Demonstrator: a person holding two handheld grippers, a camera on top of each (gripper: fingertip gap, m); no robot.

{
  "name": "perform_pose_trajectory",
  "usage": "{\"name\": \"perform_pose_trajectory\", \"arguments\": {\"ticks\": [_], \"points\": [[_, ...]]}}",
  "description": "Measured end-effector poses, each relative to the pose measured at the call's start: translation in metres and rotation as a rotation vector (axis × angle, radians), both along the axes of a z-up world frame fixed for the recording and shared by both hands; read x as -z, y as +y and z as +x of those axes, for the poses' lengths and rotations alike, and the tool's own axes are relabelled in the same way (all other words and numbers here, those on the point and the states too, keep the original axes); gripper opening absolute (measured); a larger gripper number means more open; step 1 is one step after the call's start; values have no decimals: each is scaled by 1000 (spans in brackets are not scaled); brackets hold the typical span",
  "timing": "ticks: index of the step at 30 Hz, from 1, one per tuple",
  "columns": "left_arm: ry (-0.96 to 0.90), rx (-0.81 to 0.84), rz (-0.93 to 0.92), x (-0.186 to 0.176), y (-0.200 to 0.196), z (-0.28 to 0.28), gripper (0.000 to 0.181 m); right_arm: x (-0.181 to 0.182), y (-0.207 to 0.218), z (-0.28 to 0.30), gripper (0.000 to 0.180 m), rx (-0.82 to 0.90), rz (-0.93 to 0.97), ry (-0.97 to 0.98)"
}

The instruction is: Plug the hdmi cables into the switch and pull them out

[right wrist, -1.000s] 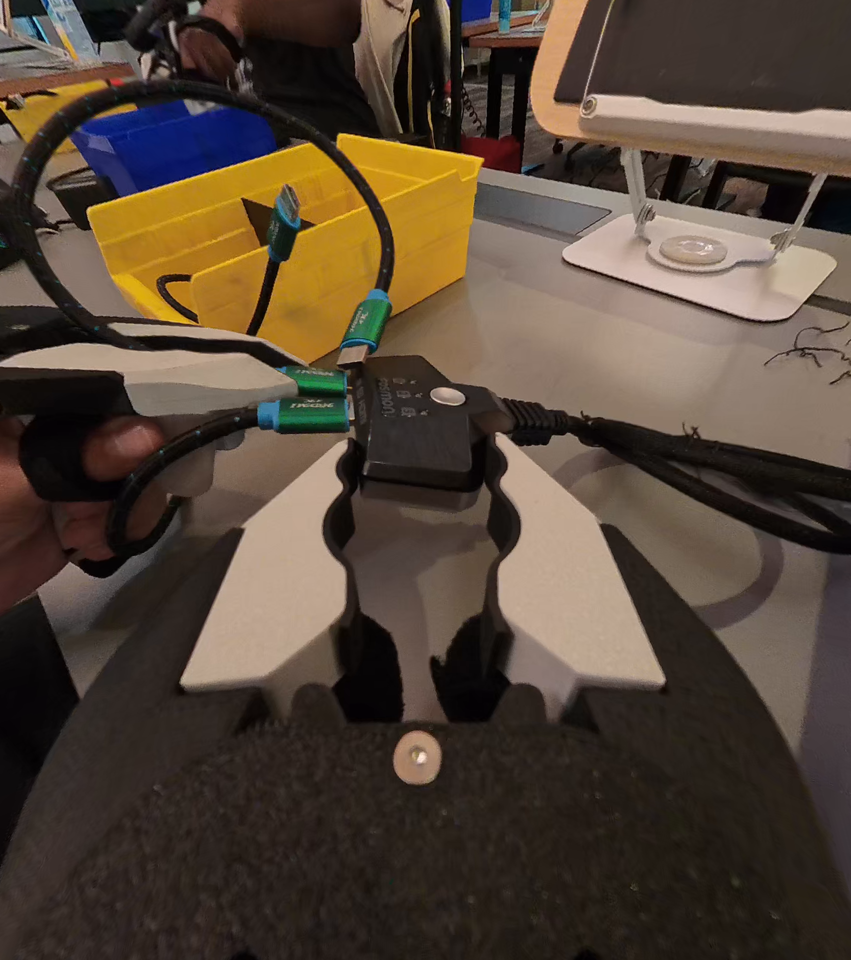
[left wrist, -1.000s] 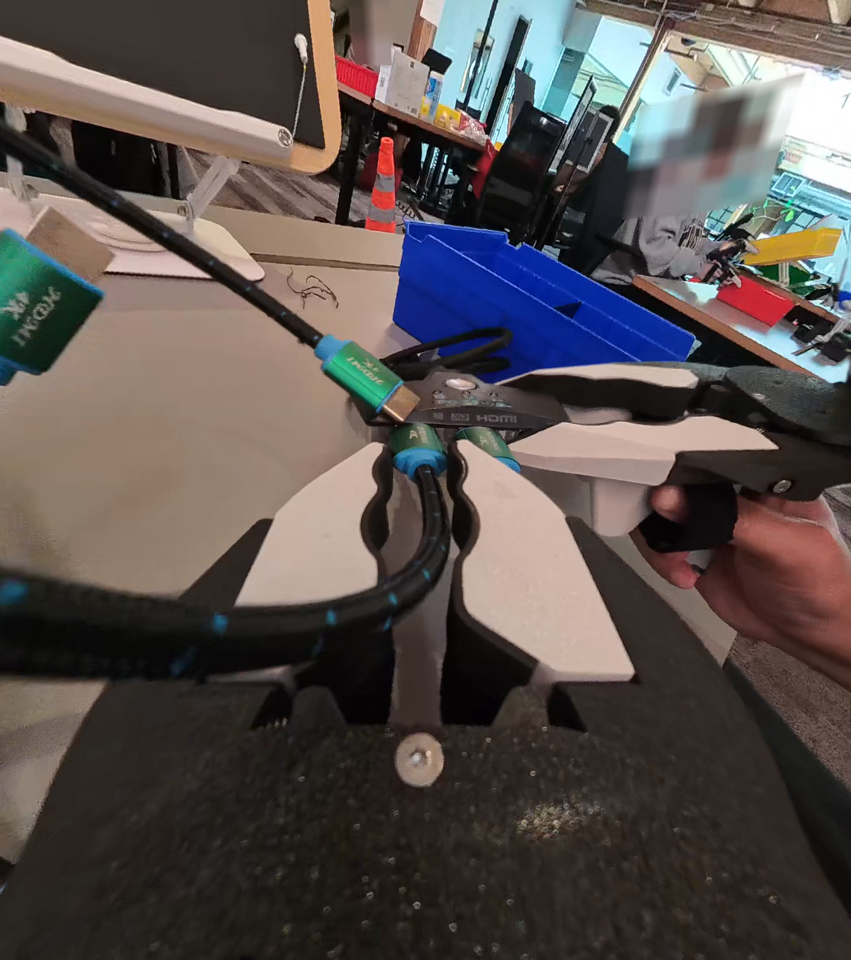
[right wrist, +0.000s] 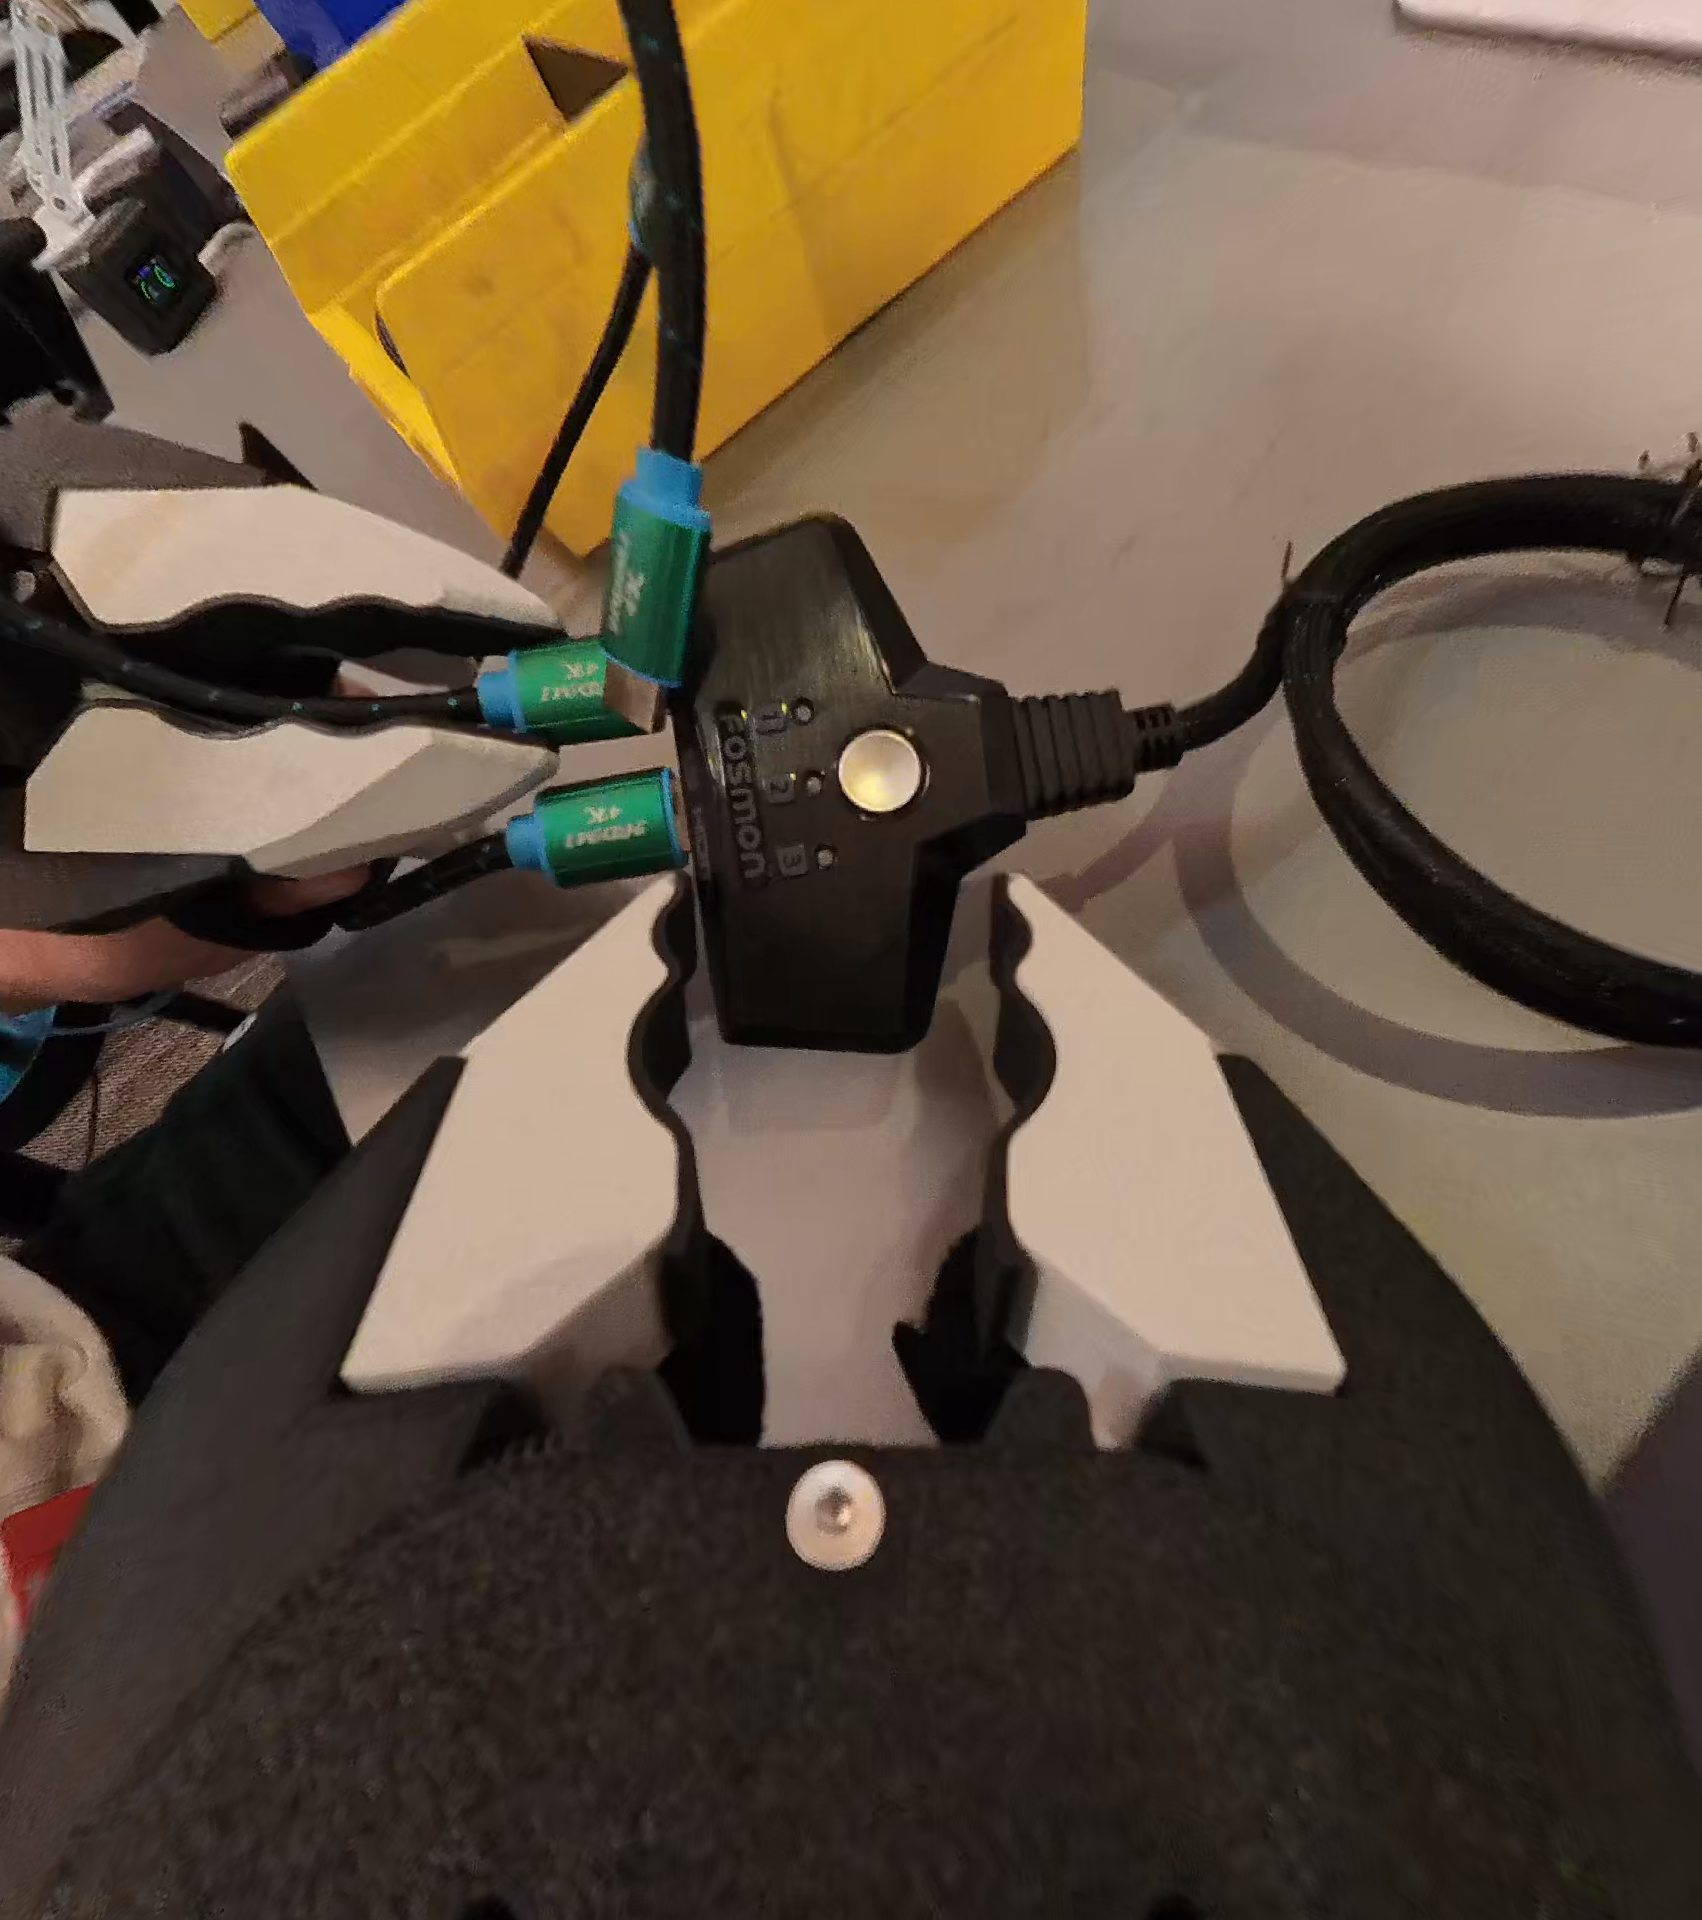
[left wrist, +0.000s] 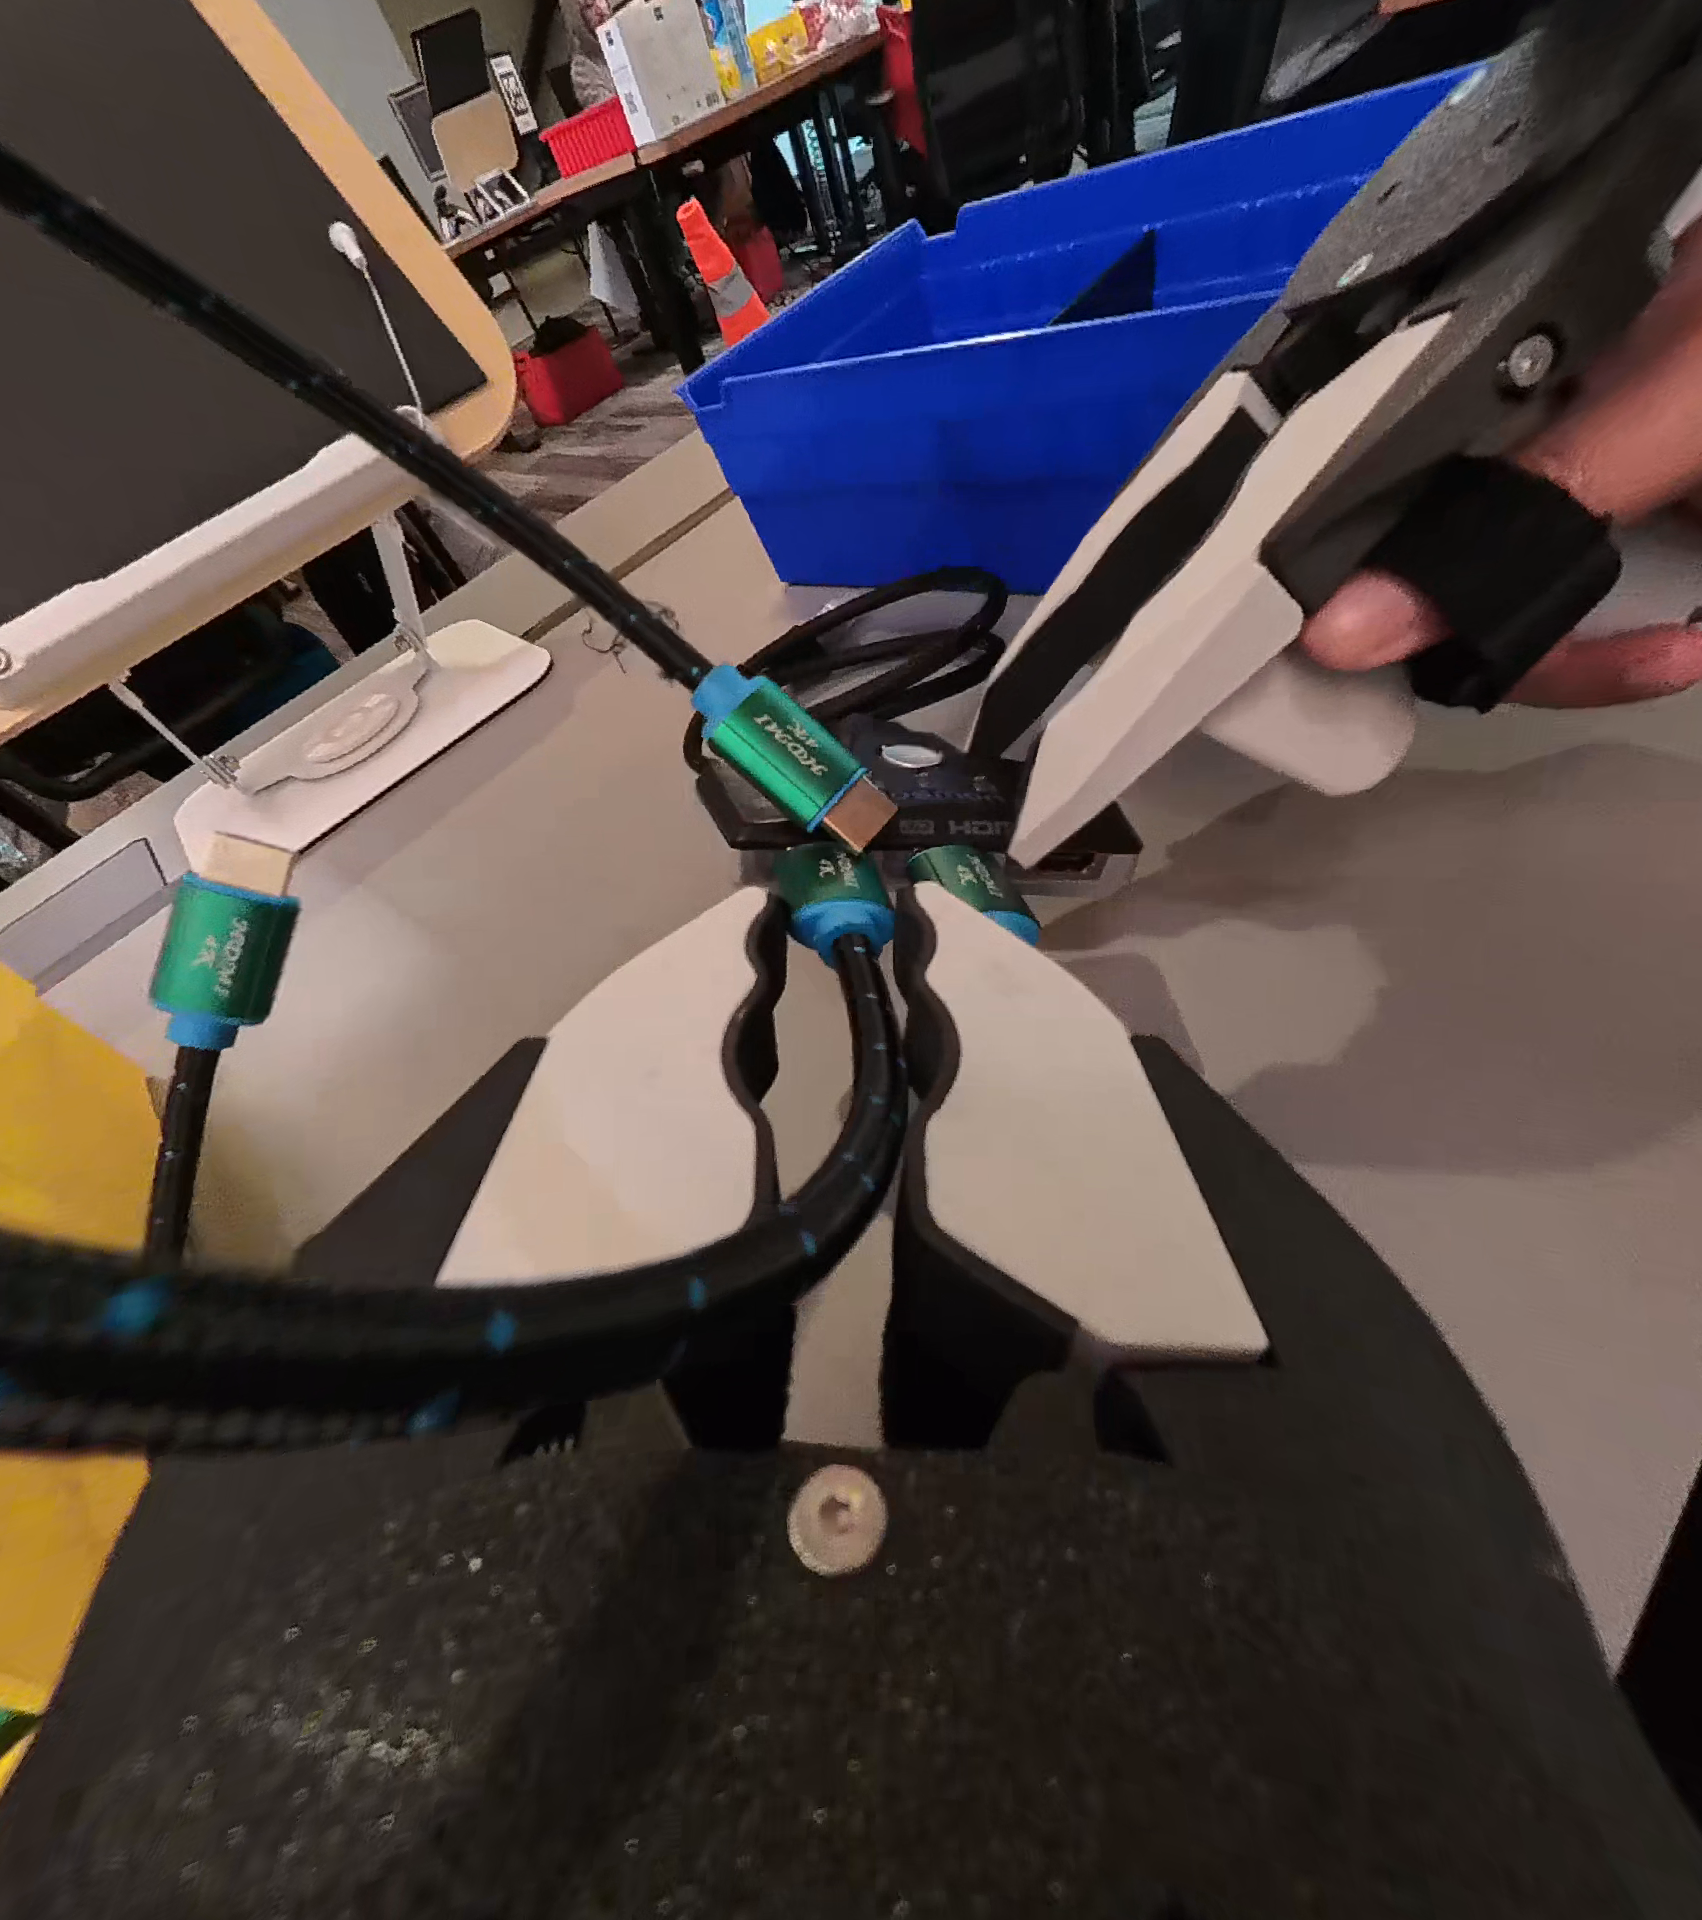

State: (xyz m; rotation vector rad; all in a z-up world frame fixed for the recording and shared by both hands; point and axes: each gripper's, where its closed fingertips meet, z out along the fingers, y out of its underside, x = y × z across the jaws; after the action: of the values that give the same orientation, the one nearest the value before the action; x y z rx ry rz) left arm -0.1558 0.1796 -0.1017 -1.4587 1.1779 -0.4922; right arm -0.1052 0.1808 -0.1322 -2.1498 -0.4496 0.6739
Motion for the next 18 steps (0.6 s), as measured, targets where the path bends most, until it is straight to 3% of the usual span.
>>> {"name": "perform_pose_trajectory", "arguments": {"ticks": [3, 9, 18], "points": [[13, -2, 16, 0, 1, 0, 20, 8, -5, -2, 65, -24, -58, -22], [48, 55, 74, 1, -8, 4, 19, 25, -2, -8, 61, -29, -51, -175], [-52, 75, 81, -6, -5, 4, 20, 23, -5, -17, 54, 0, -125, -43]]}}
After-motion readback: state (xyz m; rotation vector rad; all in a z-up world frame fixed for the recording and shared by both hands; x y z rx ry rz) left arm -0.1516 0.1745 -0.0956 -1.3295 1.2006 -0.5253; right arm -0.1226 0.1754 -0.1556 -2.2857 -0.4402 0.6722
